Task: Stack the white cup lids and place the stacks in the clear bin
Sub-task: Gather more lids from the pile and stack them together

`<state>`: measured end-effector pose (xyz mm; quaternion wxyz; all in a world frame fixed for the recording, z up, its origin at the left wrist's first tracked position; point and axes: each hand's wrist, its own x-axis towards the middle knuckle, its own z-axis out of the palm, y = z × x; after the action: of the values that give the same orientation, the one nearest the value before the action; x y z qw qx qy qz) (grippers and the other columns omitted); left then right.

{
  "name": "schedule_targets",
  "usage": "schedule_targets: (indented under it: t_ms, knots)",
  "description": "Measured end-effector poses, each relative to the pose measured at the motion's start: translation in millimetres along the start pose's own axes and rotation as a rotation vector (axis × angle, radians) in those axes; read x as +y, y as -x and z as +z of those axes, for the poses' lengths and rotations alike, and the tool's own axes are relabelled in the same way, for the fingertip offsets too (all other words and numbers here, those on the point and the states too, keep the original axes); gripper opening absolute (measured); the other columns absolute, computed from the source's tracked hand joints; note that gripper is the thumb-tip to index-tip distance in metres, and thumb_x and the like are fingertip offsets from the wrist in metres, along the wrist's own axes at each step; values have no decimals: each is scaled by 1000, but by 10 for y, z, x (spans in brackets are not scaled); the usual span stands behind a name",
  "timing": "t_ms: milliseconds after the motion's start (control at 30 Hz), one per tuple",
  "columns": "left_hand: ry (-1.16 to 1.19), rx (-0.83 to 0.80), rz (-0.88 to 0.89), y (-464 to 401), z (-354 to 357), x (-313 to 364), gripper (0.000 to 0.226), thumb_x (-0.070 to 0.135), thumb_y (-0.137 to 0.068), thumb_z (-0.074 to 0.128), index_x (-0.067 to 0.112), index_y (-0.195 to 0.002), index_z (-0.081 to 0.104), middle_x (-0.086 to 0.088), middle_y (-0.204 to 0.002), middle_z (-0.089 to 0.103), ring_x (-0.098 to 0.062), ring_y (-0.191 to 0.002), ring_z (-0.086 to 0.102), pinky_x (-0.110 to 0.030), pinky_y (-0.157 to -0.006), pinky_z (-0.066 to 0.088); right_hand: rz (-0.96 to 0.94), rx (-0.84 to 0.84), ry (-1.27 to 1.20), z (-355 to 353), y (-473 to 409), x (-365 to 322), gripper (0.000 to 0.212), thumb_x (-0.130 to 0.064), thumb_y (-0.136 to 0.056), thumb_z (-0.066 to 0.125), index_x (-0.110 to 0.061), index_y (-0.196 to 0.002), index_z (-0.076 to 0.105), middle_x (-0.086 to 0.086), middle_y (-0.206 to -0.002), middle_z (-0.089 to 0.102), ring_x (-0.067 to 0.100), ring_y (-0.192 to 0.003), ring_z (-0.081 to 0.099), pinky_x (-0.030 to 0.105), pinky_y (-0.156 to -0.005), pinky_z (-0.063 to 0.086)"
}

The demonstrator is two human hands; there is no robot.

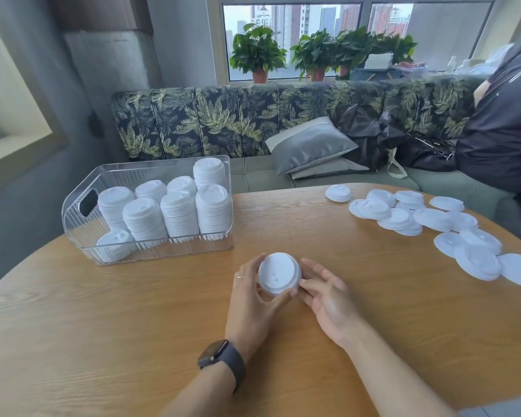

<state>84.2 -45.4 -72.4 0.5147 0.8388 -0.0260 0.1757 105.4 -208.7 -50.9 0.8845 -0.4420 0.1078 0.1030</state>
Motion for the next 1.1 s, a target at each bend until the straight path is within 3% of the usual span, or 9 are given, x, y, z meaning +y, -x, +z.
schedule_targets:
  t_ms: [167,300,367,467,600,733,867,967,1100]
  knots:
    - [-55,-33,29,-18,18,-20,88,52,-77,87,28,-150,45,18,-142,44,-4,-135,45,-25,-110,45,2,20,-10,-4,-8,-1,40,19,-93,49,2,-127,61,21,-115,74,26,-94,72,34,-76,60]
    - [-33,6,15,-11,13,-6,83,43,-78,88,25,-146,46,16,-138,47,0,-130,47,-22,-107,46,-16,43,-28,-5,-4,2,38,19,-91,50,4,-124,63,25,-121,72,30,-104,71,44,-98,56]
    - [18,73,-22,-13,4,-4,79,40,-76,90,24,-141,48,13,-134,51,3,-126,49,-22,-102,50,-17,54,-40,-7,-2,0,36,18,-92,51,4,-122,64,24,-119,73,31,-107,72,46,-102,54]
    - [91,155,-92,-15,-17,4,80,43,-73,92,24,-137,48,10,-133,55,9,-121,51,-22,-99,51,-15,75,-57,-10,-17,6,37,16,-92,52,3,-125,63,21,-120,74,30,-109,73,45,-101,55]
    - [62,140,-114,-14,-17,12,86,46,-73,91,22,-142,45,9,-137,55,18,-117,48,-29,-99,52,-19,70,-54,6,-17,5,35,14,-92,56,1,-123,65,19,-114,76,29,-101,75,44,-95,57]
    - [-11,80,-54,4,-17,-1,88,50,-75,88,29,-146,43,19,-138,47,6,-126,48,-31,-99,52,-31,44,-37,17,-9,-1,34,13,-93,56,-1,-122,68,21,-115,75,31,-102,75,46,-93,59]
    - [-109,-14,45,11,-1,-9,85,50,-78,85,33,-149,42,21,-143,41,1,-134,45,-10,-98,41,-38,14,91,45,17,-5,32,7,-97,57,-5,-123,70,16,-113,77,22,-94,76,31,-73,61]
    - [-125,-36,41,7,-5,-8,86,47,-81,84,36,-152,37,21,-148,40,4,-135,41,1,-90,32,-50,-5,181,73,38,1,30,5,-98,57,-7,-121,72,13,-112,78,22,-97,76,32,-80,57]
    - [-130,-66,44,10,-5,14,88,48,-85,80,40,-157,28,20,-150,39,18,-121,35,3,-83,31,-51,-3,117,56,8,19,32,7,-98,54,-4,-124,70,15,-112,78,23,-96,76,34,-83,57]
